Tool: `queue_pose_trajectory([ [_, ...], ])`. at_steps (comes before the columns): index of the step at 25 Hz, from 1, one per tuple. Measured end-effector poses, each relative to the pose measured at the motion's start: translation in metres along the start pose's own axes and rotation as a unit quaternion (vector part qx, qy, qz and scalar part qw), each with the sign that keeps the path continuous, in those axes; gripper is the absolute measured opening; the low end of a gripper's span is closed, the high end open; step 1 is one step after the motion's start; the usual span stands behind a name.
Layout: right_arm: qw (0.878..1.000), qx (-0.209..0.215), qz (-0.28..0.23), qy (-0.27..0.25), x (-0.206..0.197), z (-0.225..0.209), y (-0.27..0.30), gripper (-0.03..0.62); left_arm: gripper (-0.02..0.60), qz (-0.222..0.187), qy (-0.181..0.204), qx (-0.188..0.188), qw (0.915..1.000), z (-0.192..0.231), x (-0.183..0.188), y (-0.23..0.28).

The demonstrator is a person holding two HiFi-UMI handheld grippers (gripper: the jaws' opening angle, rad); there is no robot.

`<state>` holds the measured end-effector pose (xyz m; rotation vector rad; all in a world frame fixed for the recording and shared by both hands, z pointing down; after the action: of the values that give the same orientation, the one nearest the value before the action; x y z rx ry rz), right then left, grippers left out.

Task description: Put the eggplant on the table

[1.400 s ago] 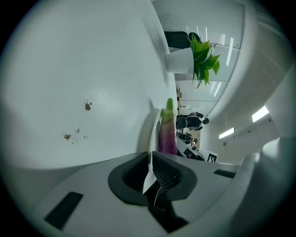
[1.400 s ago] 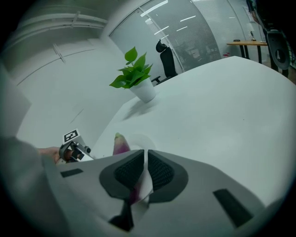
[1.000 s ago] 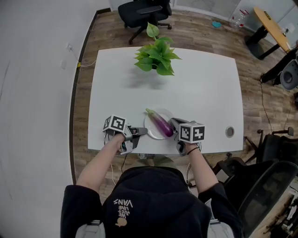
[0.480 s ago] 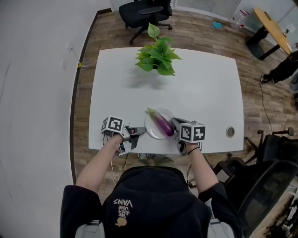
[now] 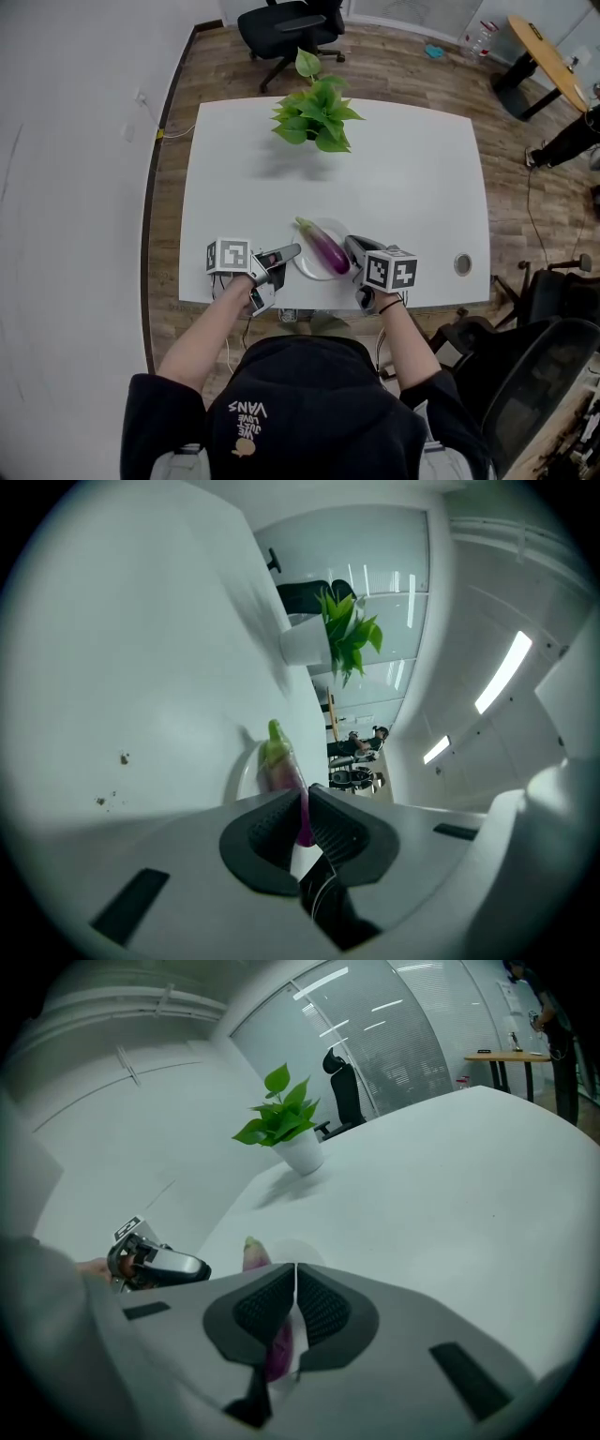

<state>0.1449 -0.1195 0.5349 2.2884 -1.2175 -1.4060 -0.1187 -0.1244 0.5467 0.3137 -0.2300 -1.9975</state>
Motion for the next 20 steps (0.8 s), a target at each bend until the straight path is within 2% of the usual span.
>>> queue_pose_trajectory([
  [4,1.0,0.013,-0.023,-0.008,0.008,0.01,-0.007,0.025,0.031,-0.044,0.047,-0.025,0.9976,-0.02,0.002,0.0],
  [9,0.995,0.035,-0.077,-0.046,0.019,0.027,-0.025,0.025,0.021,-0.091,0.115,-0.061,0.9873,-0.046,0.002,-0.004],
  [16,0.983,0.06,-0.134,-0.111,0.026,0.057,-0.055,0.025,0.014,-0.116,0.221,-0.06,0.9664,-0.07,-0.006,-0.016],
  [20,0.977,0.063,-0.152,-0.139,0.028,0.068,-0.069,0.025,0.012,-0.114,0.283,-0.053,0.9507,-0.084,-0.01,-0.023],
])
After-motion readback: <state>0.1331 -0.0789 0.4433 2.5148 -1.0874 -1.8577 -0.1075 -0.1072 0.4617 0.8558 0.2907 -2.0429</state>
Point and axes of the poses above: the fingertips, and each gripper's own axes: y forward along the fingers, z to its left, x out of its top, the point moved 10 cm from there along -y, backward along the fingers, and after that the axes turned 9 degrees about -z, right-handed, at the moved point
